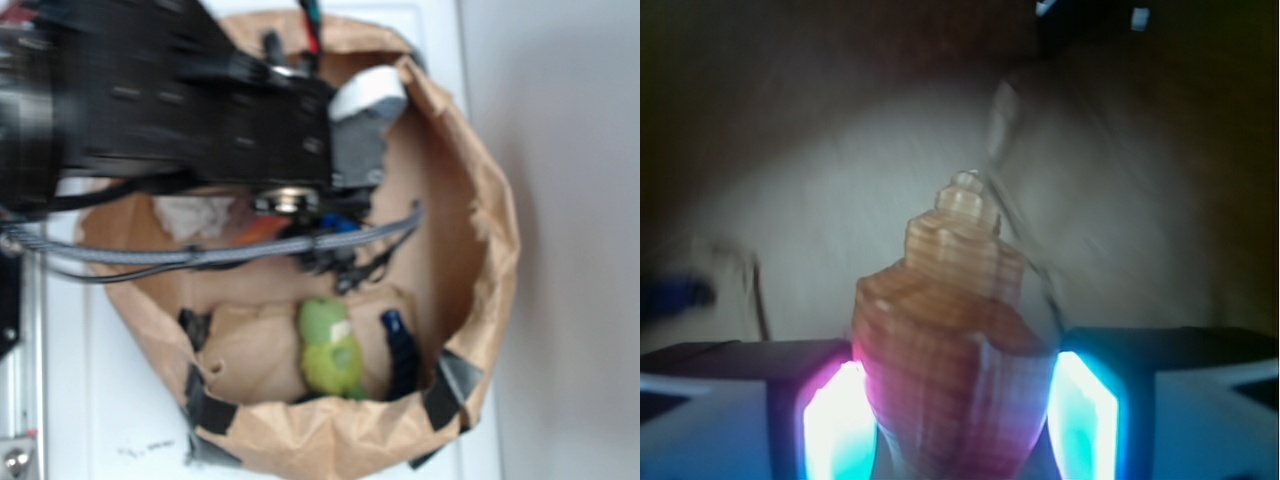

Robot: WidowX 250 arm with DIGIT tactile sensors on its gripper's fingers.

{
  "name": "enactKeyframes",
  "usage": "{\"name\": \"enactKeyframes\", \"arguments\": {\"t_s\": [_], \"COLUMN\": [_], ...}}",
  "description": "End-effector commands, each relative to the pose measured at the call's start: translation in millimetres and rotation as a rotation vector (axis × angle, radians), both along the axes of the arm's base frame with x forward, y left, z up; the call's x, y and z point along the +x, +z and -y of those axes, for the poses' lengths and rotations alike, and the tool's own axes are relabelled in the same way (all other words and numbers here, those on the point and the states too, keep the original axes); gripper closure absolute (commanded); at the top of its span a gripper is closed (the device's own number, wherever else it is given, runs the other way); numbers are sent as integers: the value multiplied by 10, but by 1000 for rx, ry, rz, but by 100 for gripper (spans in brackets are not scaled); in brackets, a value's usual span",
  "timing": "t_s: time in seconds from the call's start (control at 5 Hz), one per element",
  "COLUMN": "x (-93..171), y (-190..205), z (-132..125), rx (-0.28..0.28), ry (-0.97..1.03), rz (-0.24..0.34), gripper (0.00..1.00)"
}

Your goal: Grab the shell.

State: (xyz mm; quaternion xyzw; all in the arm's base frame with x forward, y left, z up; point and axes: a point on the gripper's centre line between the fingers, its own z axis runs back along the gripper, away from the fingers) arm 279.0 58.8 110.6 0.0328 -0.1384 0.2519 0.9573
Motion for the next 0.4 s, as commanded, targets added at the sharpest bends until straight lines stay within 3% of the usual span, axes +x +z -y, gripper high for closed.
{"name": "enactKeyframes", "arguments": {"t_s": [0.0,0.2], "x": [-172,-188], "y": [493,536], "z": [87,158], "rx": [41,129], "ry": [-39,-108], "rz": [81,152], "gripper": [100,100]}}
